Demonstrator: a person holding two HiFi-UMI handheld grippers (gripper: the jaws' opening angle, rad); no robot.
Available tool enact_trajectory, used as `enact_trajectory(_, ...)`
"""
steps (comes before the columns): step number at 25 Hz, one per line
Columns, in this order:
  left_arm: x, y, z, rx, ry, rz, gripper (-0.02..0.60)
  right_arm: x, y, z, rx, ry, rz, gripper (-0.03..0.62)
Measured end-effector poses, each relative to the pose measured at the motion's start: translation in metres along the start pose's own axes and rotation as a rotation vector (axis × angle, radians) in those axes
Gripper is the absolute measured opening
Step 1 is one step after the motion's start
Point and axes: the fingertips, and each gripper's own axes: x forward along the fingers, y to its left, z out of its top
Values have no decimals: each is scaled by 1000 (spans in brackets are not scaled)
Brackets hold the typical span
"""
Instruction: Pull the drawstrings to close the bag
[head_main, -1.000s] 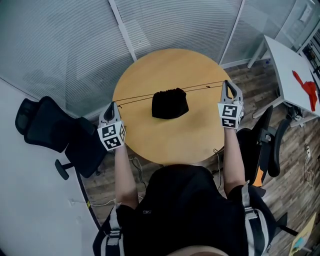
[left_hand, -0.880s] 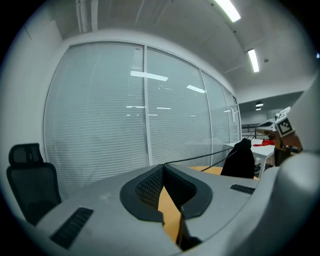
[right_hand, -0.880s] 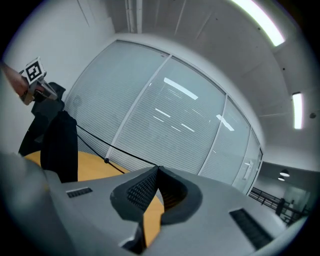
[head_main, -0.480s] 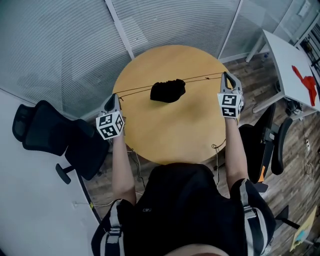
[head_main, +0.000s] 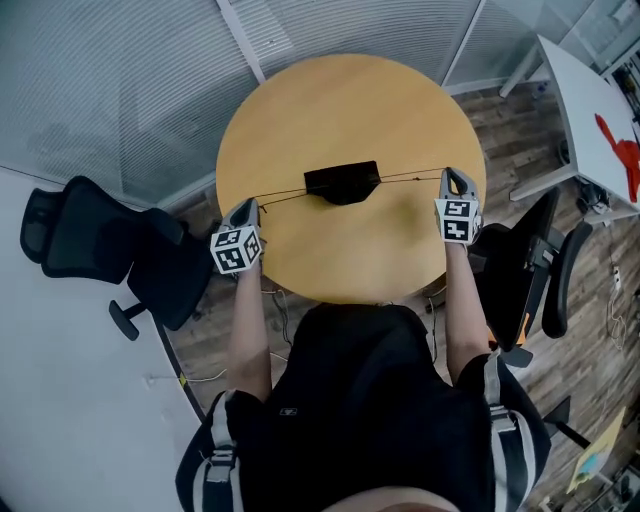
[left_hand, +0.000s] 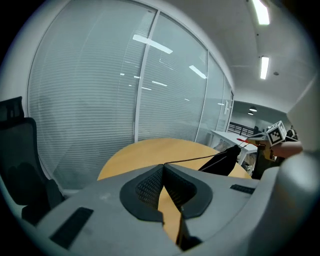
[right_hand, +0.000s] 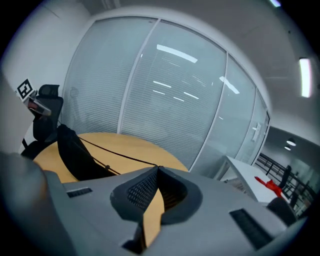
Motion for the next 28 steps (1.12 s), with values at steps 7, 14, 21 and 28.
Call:
enact_trajectory(7,-10,-12,-61,-64,108,4,15,-5,15,-57,43,95,77,57)
enact_trajectory(14,-21,-24,-110,-96,189,29,15,-10,28,-106,41,185,150,57)
enact_trajectory(21,-31,-39,-174,-158,290,48,15,-24,52,-186,51,341,248,57)
enact_trajectory(28,-42,-46,-223,-259,322,76,15,-38,79,-238,123,400,418,57)
